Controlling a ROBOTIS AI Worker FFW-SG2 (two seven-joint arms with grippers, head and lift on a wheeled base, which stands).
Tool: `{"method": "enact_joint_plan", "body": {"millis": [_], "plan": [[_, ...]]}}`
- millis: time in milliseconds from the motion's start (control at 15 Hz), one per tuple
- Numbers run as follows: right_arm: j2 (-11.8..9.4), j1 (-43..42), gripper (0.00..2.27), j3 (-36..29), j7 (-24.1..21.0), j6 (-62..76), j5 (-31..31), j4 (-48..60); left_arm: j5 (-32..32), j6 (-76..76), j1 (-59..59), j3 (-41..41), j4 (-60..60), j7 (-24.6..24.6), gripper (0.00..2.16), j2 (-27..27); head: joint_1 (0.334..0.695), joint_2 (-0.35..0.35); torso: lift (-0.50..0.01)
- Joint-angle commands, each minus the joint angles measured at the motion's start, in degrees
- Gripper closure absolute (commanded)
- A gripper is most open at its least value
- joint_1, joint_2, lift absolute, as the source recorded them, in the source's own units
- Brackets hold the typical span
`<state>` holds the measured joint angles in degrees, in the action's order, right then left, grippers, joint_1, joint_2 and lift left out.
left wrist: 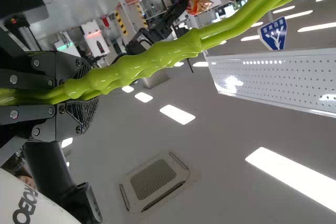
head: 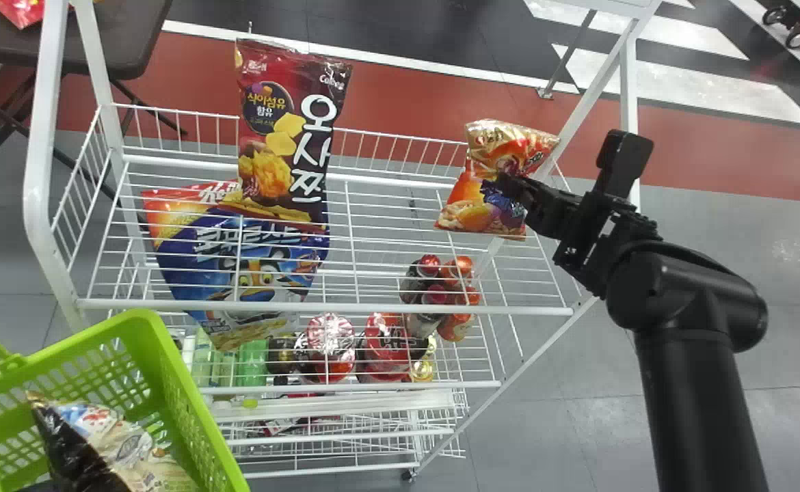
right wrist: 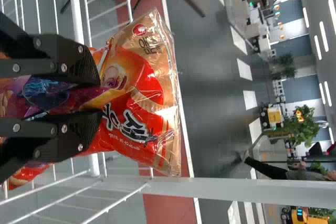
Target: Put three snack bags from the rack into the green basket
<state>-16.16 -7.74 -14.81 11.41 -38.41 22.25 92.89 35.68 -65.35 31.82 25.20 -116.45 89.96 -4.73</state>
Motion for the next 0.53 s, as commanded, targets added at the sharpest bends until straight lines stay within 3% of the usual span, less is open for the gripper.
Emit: {"method": "enact_joint_plan", "body": {"millis": [0, 267, 467], "plan": [[0.0, 2.7, 2.25, -1.9, 0.5, -1.6, 4.1, 5.5, 0.0, 0.0, 0.0, -0.1, 0.1, 0.0, 2.15, 0.1, 0.695, -0.301, 0.000], [0.3, 6.9, 2.25, -3.7, 0.8, -11.5, 14.9, 17.1, 0.0, 0.2, 0.0, -0.1, 0.1, -0.1, 2.15, 0.1, 0.695, -0.279, 0.000], [1.8, 10.4, 2.25, -4.6, 2.6, -19.7, 24.9, 22.7, 0.1, 0.2, 0.0, -0.1, 0.4, 0.0, 2.15, 0.2, 0.695, -0.233, 0.000]]}}
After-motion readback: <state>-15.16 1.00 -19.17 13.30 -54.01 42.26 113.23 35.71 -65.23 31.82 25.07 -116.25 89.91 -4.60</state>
